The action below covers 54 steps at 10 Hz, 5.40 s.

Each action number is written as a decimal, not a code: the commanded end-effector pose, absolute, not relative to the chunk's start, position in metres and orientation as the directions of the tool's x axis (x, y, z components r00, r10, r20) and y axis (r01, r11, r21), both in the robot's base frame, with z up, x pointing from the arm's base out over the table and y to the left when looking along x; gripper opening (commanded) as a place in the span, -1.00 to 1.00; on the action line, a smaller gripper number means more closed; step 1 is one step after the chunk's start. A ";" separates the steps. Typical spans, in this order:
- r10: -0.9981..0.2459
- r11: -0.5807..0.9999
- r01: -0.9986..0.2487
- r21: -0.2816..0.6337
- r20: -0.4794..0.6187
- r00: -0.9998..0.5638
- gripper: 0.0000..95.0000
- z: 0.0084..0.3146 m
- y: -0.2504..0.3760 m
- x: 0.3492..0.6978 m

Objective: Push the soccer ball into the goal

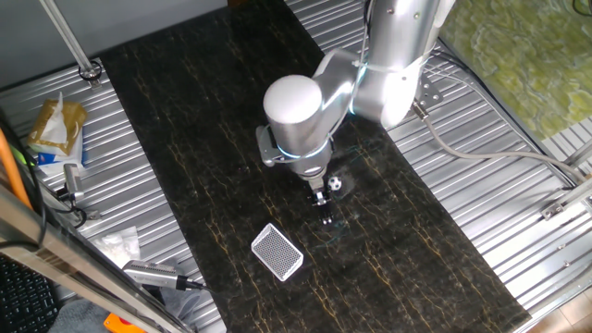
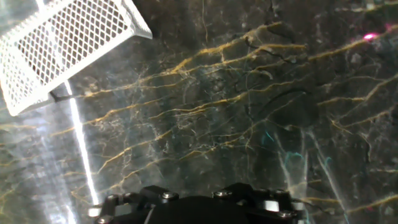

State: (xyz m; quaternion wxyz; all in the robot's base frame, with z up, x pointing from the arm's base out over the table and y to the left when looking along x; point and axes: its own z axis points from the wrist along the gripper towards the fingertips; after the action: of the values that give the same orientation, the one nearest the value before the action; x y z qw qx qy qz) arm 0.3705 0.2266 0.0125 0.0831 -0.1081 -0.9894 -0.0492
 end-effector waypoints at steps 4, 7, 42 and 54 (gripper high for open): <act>0.065 0.996 0.074 0.049 0.168 -0.984 1.00 0.022 0.230 0.367; -0.041 0.999 -0.041 0.002 0.145 -0.989 1.00 0.022 0.230 0.368; -0.662 0.738 -0.670 0.082 0.279 -0.695 0.60 0.009 0.237 0.502; -0.686 0.717 -0.688 0.111 0.287 -0.669 0.60 0.009 0.237 0.502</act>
State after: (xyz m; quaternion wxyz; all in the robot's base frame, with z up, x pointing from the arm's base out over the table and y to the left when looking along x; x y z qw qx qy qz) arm 0.5018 0.2371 0.0088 0.1560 0.3762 -0.9133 0.0032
